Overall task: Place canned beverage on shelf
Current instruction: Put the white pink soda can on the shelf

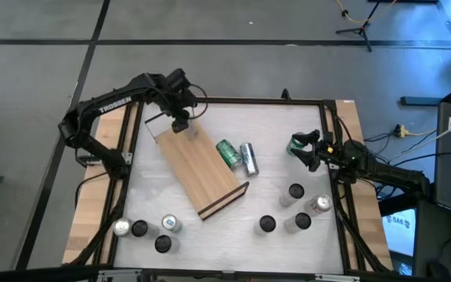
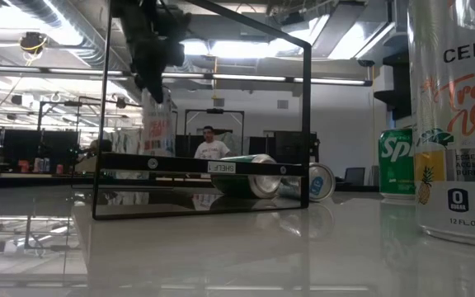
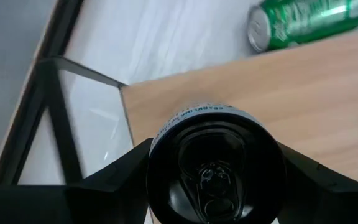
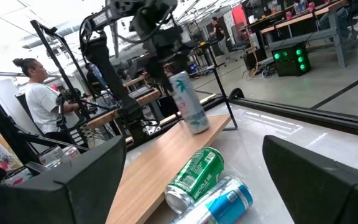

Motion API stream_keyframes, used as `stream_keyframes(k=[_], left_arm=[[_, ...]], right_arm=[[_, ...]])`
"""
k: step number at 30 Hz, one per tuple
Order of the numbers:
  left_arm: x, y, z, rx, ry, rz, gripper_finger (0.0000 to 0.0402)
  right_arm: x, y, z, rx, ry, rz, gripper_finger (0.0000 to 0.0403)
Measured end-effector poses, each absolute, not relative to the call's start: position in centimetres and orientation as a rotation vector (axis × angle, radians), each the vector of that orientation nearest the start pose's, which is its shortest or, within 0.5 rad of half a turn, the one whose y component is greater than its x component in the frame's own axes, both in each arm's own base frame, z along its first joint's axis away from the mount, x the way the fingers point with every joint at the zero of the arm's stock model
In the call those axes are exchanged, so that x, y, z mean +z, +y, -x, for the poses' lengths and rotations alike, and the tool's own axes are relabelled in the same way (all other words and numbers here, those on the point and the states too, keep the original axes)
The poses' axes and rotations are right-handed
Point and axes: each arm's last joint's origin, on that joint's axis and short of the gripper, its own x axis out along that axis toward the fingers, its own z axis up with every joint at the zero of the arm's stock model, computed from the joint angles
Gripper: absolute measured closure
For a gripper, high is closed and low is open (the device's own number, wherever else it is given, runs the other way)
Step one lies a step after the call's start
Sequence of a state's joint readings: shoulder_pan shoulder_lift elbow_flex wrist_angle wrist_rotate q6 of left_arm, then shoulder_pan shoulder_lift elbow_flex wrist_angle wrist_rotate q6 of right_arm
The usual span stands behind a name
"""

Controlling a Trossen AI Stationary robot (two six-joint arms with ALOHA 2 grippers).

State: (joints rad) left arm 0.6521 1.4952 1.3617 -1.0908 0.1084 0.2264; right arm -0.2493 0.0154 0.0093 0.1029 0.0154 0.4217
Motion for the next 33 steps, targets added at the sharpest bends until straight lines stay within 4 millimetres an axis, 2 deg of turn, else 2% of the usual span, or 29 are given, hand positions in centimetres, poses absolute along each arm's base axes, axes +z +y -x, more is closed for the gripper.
stream_keyframes(k=[4, 8, 15, 27, 33], left_arm=[[31.1, 18.2, -22.3, 0.379, 1.171, 0.239, 0.0167], [33.3, 19.1, -21.9, 0.417, 1.097, 0.211, 0.0167], [35.2, 19.5, -21.4, 0.424, 1.047, 0.213, 0.0166], [34.8, 19.2, -21.0, 0.417, 1.118, 0.237, 0.0164], [33.0, 20.1, -22.0, 0.39, 1.194, 0.266, 0.0163]], right_arm=[[17.5, -2.5, -9.5, -0.24, -0.151, -0.407, 0.0031], [17.5, -2.5, -9.4, -0.24, -0.151, -0.407, 0.0031], [17.5, -2.5, -9.5, -0.24, -0.15, -0.408, 0.0031], [17.5, -2.5, -9.4, -0.24, -0.15, -0.408, 0.0031], [17.5, -2.5, -9.5, -0.24, -0.15, -0.407, 0.0031]])
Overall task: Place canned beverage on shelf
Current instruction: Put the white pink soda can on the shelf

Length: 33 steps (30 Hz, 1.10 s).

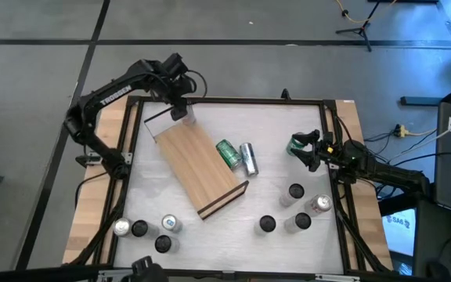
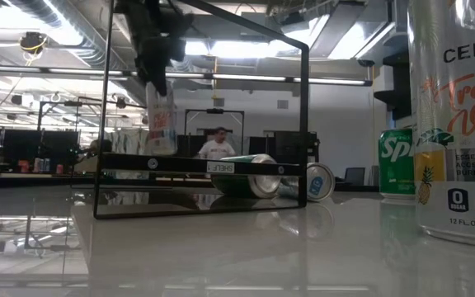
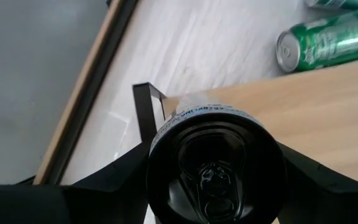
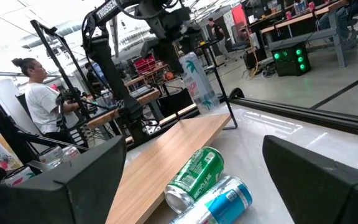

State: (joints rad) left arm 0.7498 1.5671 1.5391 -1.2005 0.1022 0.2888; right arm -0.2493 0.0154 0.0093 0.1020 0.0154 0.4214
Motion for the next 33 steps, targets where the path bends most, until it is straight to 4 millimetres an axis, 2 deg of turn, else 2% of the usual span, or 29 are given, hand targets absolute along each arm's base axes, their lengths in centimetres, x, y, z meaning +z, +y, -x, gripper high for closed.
stream_keyframes(k=[6, 33], left_arm=[[31.6, 20.8, -22.7, 0.371, 1.257, 0.276, 0.0163], [31.3, 20.0, -23.3, 0.308, 1.308, 0.191, 0.0162]], right_arm=[[17.5, -2.5, -9.5, -0.24, -0.149, -0.407, 0.0031], [17.5, -2.4, -9.5, -0.24, -0.149, -0.408, 0.0031]])
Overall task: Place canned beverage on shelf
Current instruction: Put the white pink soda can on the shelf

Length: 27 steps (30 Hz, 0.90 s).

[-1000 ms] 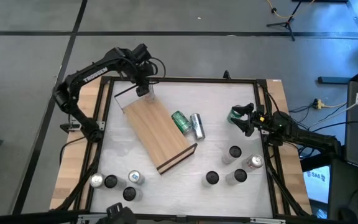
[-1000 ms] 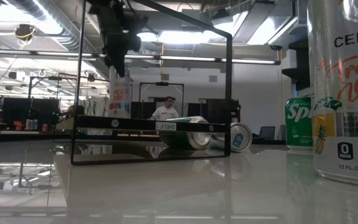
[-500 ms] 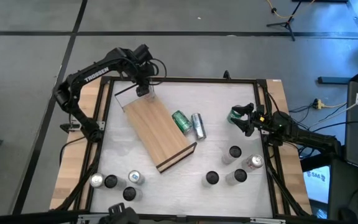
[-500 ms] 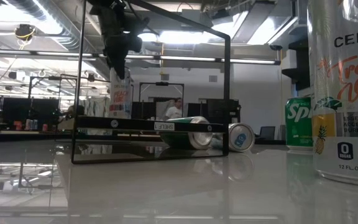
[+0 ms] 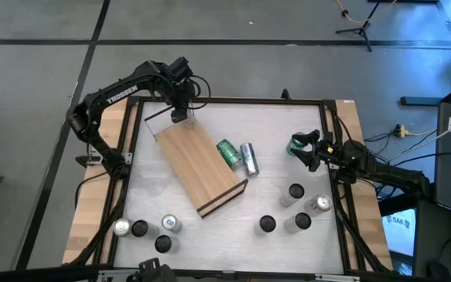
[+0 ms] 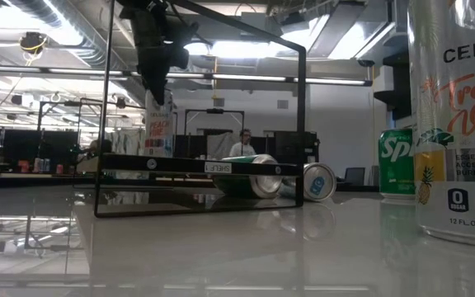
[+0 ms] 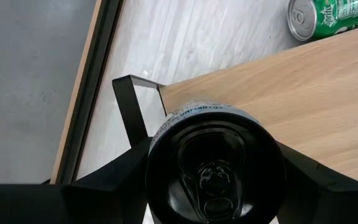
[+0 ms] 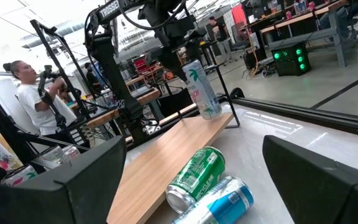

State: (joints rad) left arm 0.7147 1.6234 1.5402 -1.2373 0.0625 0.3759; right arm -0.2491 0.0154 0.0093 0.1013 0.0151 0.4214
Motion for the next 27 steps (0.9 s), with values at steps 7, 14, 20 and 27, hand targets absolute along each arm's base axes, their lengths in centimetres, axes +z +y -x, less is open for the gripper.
stream_keyframes(k=[7, 14, 20, 27], left_arm=[[31.8, 19.5, -23.1, 0.308, 1.287, 0.184, 0.0162], [32.1, 19.0, -22.9, 0.28, 1.286, 0.202, 0.0162], [32.1, 18.9, -23.2, 0.277, 1.27, 0.187, 0.0162], [31.7, 19.0, -23.3, 0.286, 1.26, 0.177, 0.0148]], right_arm=[[17.5, -2.4, -9.5, -0.24, -0.149, -0.408, 0.0031], [17.5, -2.4, -9.5, -0.24, -0.149, -0.408, 0.0031], [17.5, -2.4, -9.5, -0.24, -0.15, -0.408, 0.0031], [17.5, -2.5, -9.5, -0.24, -0.15, -0.408, 0.0031]])
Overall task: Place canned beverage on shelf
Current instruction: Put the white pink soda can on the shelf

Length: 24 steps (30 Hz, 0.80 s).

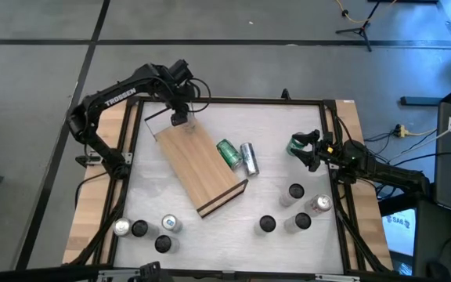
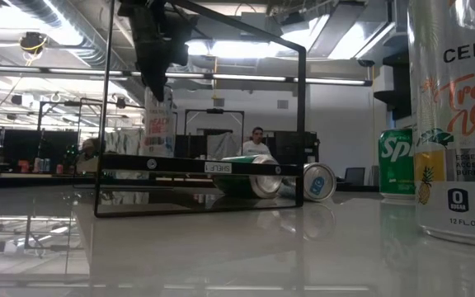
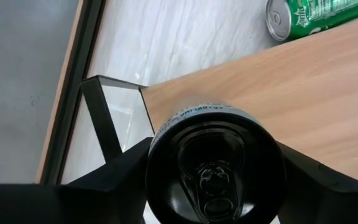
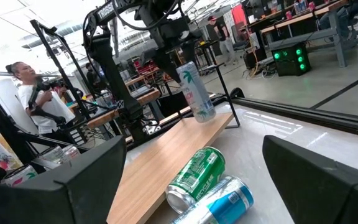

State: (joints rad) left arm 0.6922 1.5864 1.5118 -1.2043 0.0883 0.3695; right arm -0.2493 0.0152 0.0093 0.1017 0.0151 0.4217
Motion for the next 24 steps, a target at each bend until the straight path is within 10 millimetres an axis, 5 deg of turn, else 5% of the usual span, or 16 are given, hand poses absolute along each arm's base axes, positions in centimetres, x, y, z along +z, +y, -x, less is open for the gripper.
stream_keyframes(k=[24], left_arm=[[30.8, 18.86, -23.4, 0.296, 1.287, 0.165, 0.0128]], right_arm=[[17.53, -2.45, -9.45, -0.24, -0.149, -0.407, 0.0031]])
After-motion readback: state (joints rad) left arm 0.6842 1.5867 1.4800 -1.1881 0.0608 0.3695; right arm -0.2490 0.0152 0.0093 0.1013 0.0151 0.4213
